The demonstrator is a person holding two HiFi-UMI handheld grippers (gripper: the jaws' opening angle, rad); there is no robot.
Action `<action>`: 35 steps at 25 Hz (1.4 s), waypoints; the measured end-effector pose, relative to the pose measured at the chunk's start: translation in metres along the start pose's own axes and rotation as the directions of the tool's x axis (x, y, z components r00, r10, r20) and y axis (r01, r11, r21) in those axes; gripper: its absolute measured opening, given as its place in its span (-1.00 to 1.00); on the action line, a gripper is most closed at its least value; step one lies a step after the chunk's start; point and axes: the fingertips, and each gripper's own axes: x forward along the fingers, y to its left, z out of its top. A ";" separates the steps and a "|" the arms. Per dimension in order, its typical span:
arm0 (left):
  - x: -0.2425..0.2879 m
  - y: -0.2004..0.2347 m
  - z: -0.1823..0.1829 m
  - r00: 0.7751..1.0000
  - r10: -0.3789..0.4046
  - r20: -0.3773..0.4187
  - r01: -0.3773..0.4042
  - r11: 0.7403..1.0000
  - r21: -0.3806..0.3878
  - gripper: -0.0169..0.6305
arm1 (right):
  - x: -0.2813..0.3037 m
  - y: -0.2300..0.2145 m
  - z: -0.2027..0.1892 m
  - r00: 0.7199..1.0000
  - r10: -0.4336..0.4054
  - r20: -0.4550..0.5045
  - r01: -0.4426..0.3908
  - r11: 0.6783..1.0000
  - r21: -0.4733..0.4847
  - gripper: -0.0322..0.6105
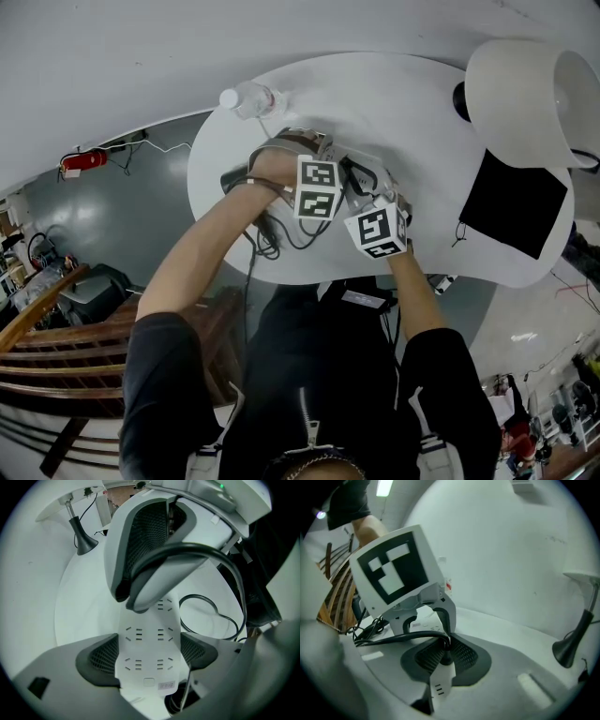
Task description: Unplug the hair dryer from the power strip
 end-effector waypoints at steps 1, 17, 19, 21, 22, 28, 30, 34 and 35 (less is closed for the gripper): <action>0.000 0.000 0.000 1.000 0.001 0.000 -0.001 1.000 0.000 0.28 | 0.000 -0.002 0.001 1.000 0.001 0.002 -0.001 1.000 0.017 -0.78; -0.001 0.001 0.000 1.000 -0.001 0.018 0.001 1.000 -0.002 0.28 | -0.002 -0.004 0.007 1.000 -0.009 0.023 0.008 0.999 0.041 -0.78; -0.001 0.000 0.001 1.000 0.000 0.026 0.000 1.000 -0.004 0.28 | -0.014 -0.003 0.024 0.995 -0.022 0.095 0.020 0.999 0.025 -0.78; -0.001 0.001 0.001 0.999 0.002 0.033 -0.002 1.000 0.000 0.28 | -0.024 -0.009 0.050 0.987 -0.048 0.155 0.052 0.998 -0.022 -0.78; -0.002 0.002 0.000 0.999 0.003 0.034 -0.003 1.000 0.002 0.28 | -0.023 -0.013 0.057 0.987 -0.052 0.150 0.060 0.997 -0.047 -0.78; 0.000 0.000 0.000 1.000 -0.004 0.031 0.004 1.000 0.000 0.28 | -0.022 -0.015 0.037 0.996 -0.034 0.082 0.038 0.998 -0.058 -0.77; -0.001 0.001 0.000 0.999 -0.003 0.032 0.003 1.000 -0.001 0.28 | -0.022 -0.014 0.033 0.996 -0.040 0.080 0.044 0.998 -0.037 -0.77; 0.000 0.000 0.000 1.000 -0.004 0.028 0.004 1.000 -0.001 0.28 | -0.022 -0.009 0.033 0.996 -0.043 0.083 0.045 0.999 -0.018 -0.77; 0.000 -0.001 0.000 1.000 -0.004 0.031 0.004 1.000 -0.001 0.28 | -0.021 -0.008 0.032 0.996 -0.042 0.081 0.043 0.999 -0.016 -0.76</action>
